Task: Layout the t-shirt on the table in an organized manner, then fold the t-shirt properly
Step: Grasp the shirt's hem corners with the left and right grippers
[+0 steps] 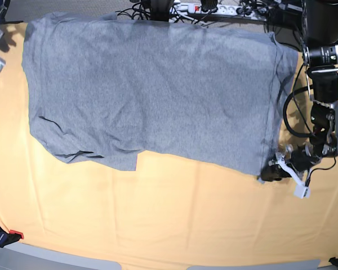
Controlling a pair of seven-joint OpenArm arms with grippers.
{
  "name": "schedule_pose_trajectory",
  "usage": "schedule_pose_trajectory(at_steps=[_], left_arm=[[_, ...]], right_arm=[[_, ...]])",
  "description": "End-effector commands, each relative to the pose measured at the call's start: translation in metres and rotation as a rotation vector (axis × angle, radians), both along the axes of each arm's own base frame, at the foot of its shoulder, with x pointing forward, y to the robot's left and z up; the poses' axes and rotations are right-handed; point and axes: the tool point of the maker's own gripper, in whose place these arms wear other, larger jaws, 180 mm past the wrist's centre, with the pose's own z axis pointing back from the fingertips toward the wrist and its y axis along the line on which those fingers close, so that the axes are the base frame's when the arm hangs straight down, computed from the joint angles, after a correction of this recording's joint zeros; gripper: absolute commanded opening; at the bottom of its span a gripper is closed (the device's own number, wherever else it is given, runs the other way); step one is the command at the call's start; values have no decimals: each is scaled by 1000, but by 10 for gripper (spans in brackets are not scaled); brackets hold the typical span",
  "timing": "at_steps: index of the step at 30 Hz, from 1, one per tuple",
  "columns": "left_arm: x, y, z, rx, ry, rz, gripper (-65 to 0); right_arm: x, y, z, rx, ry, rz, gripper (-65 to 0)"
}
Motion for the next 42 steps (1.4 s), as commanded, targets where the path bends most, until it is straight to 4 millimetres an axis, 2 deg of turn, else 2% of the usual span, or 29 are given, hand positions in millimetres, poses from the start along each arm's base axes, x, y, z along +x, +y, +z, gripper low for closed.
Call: schedule_pose_trajectory(at_steps=[1,2,7,9,11,17,22,26,30,36,40,42], left_arm=[[12,7,25,4,-65,6,-627],[12,7,24,11,-57,5,-650],[4,5,14,27,6,-22,-650],[3,3,15,15,4,-33,-650],[2,-1,16,3,2,-52,-650],[-2,-10,21,-37,-10,-99,-650],[-3,-12,21,-35,-11,-110,-650],[-4,-12,20,-32,-4,-113,-650],[-6,-11,17,-25,12,-120,-650],[-6,-12,19,-38,9,-119,-650],[-5,-12,21,-43,4,-118,-650],[-5,-12,21,-43,5,-118,-650]], right_arm=[[13,4,9,5,-57,25,-387],[22,7,15,18,-101,31,-387],[65,18,51,66,-326,63,-387],[77,18,57,96,-373,57,-387],[90,15,52,149,-385,26,-385],[139,-16,16,316,-388,-198,-301],[181,-32,-17,582,-399,-424,-298],[203,-35,-45,801,-355,-553,-298],[211,-35,-78,956,-266,-664,-299],[204,-22,-117,1079,-124,-753,-299],[202,-7,-130,1092,-86,-756,-311],[206,-4,-128,1114,-110,-758,-351]])
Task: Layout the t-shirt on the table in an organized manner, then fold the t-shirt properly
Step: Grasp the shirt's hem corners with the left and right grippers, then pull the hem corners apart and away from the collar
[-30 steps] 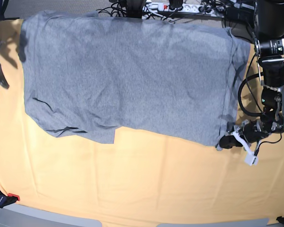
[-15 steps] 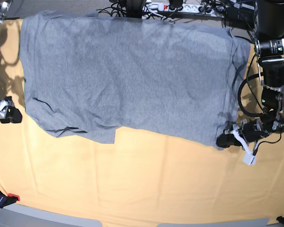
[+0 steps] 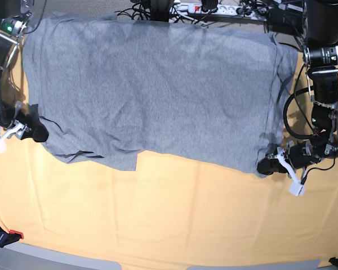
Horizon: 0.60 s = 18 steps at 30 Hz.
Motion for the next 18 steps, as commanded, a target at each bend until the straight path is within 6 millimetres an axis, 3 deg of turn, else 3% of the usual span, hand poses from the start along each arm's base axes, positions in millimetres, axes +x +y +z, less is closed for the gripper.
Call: schedule_pose_trajectory(at_steps=[1,5,9,13,18], left_arm=[[13,6,26,-10,-72,7,-650],[14,5,28,-15,-91,0,-650],[18,5,35,-18,-111,2,-650],[27,7,50,-14,-144,5,-650],[46,22,90,6,-228,25,-650]], right_arm=[[11,-12,17,-22,-57,-20,-389],[22,-20,24,-57,-99,-53,-643],[32,-27,28,-128,-104,-54,-650],[50,-29,47,-135,-156,-61,-650],[64,-35,59,-204,-167,-55,-650]])
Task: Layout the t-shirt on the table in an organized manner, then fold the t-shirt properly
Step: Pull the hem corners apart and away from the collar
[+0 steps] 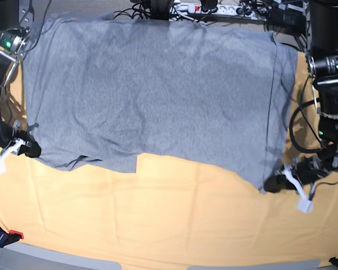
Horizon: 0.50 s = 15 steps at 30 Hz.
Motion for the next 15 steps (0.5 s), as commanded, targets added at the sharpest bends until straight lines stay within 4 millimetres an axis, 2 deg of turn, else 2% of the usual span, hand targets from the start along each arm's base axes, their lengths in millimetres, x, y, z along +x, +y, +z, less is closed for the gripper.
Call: schedule_pose_trajectory(at_steps=[1,4,7,12,15], left_arm=[[17,10,43,-17,-121,21,-650],[26,21,68,-10,-179,41,-650],[31,23,84,-8,-211,46,-650],[38,25,99,-30,-278,67,-650],[40,27,100,-10,-296,78,-650]], right_arm=[[17,-15,33,-19,-104,-28,-650],[26,-19,44,-18,-160,-51,-650],[33,-27,50,-63,-191,-73,-650],[46,-32,67,-100,-236,-84,-650],[55,-33,81,-110,-265,-86,-650]])
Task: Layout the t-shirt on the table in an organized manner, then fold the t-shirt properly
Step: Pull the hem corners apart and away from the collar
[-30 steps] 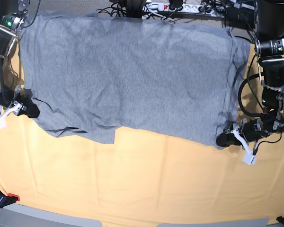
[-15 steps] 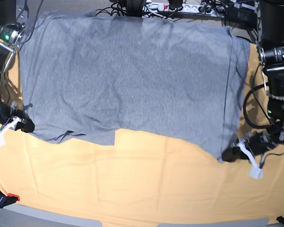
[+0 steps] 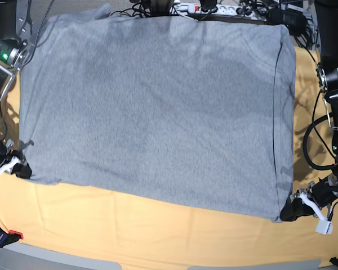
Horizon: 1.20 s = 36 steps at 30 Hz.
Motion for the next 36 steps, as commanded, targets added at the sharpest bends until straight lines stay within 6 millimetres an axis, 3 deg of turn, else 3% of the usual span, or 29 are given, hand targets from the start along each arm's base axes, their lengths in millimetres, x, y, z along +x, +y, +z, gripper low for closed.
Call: schedule_pose_trajectory(at_steps=[1,7,14,19,30,36], left_arm=[[9,8,36,-11,-99,15,-650],[13,7,47,-22,-131,19,-650],[23,6,83,-21,-200,16,-650],[27,5,97,-19,-227,14,-650],[30,10,92,55,-231,35,-650],[28,3,72,49,-196,23,-650]], right_arm=[[15,-14,39,-20,-108,-21,-650],[34,-1,58,-69,-133,27,-650],[50,19,69,-138,-138,101,-650],[54,15,72,-192,-138,96,-650],[59,6,76,-258,-168,73,-650],[60,-5,73,-301,-153,25,-650]])
